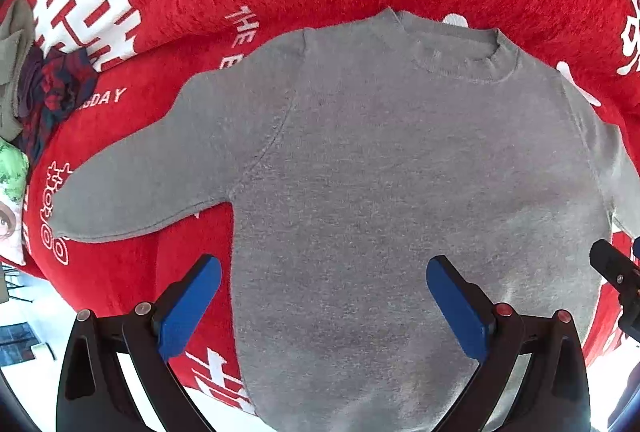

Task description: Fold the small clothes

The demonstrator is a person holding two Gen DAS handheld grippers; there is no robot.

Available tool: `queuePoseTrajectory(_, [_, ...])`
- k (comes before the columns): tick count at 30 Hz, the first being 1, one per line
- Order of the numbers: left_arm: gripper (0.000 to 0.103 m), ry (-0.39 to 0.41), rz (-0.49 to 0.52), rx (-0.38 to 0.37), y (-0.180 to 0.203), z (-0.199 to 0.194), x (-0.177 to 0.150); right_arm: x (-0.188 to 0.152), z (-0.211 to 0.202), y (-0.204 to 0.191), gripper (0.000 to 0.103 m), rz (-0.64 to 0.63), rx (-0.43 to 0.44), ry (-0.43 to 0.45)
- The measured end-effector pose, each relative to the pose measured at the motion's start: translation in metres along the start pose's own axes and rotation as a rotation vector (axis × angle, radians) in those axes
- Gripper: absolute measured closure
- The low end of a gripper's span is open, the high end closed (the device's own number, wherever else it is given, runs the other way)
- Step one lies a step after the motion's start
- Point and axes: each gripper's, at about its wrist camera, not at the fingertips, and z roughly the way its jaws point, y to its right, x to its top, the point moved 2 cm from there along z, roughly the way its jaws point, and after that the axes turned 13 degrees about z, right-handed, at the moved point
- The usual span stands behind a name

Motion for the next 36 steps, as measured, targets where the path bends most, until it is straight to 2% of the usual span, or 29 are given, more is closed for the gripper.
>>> queuePoseTrajectory(6, [0.000,-0.009,-0.002,-0.033,0.001,0.004,0.000,0.000,0.006,-0.002,0.000,-0.004,-0.015,-0.011])
queuePoseTrajectory(36, [0.000,-0.033,-0.009,-0.005,-0.011,0.010,-0.017,-0.011,0.014,-0.006,0.000,-0.024,-0.035,-0.041])
